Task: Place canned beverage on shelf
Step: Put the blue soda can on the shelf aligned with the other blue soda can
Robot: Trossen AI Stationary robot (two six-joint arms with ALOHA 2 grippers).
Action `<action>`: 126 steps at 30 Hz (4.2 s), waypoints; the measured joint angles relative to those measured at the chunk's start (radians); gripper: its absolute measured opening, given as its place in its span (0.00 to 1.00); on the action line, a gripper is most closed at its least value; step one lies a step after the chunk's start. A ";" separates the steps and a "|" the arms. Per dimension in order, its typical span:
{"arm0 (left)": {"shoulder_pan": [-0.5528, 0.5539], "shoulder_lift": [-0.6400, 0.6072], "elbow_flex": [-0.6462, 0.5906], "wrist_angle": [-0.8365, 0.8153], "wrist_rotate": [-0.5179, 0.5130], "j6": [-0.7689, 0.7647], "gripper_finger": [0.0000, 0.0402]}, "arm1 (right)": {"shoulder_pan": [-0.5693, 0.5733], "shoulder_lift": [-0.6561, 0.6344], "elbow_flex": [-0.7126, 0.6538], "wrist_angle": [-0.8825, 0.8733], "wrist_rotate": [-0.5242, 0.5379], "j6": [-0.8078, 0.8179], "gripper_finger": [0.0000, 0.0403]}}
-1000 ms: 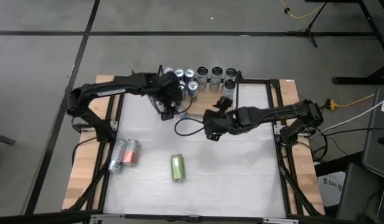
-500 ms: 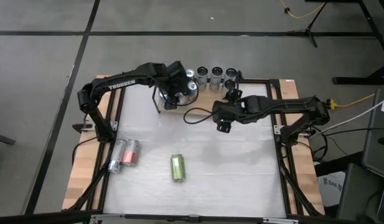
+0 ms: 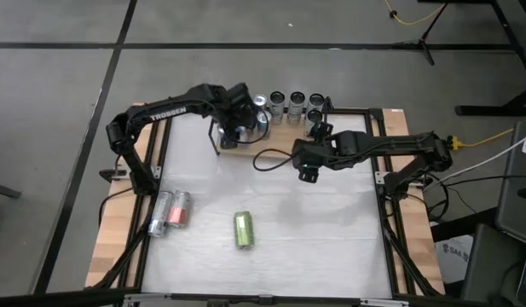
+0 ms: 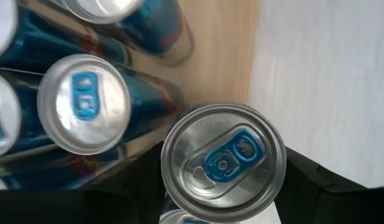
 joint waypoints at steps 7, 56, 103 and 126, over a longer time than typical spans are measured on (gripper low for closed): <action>-0.004 0.000 -0.028 0.003 0.003 0.000 0.54 | 0.000 0.000 0.000 0.040 -0.001 0.000 0.88; -0.004 0.000 -0.031 0.092 0.003 -0.035 0.64 | 0.002 0.001 0.000 0.055 -0.010 -0.003 0.88; -0.004 0.000 -0.031 0.088 0.001 -0.034 0.64 | 0.002 0.002 0.000 0.054 -0.010 -0.003 0.88; -0.004 -0.001 -0.031 0.088 -0.020 -0.082 0.75 | 0.002 0.002 0.000 0.053 -0.010 -0.003 0.88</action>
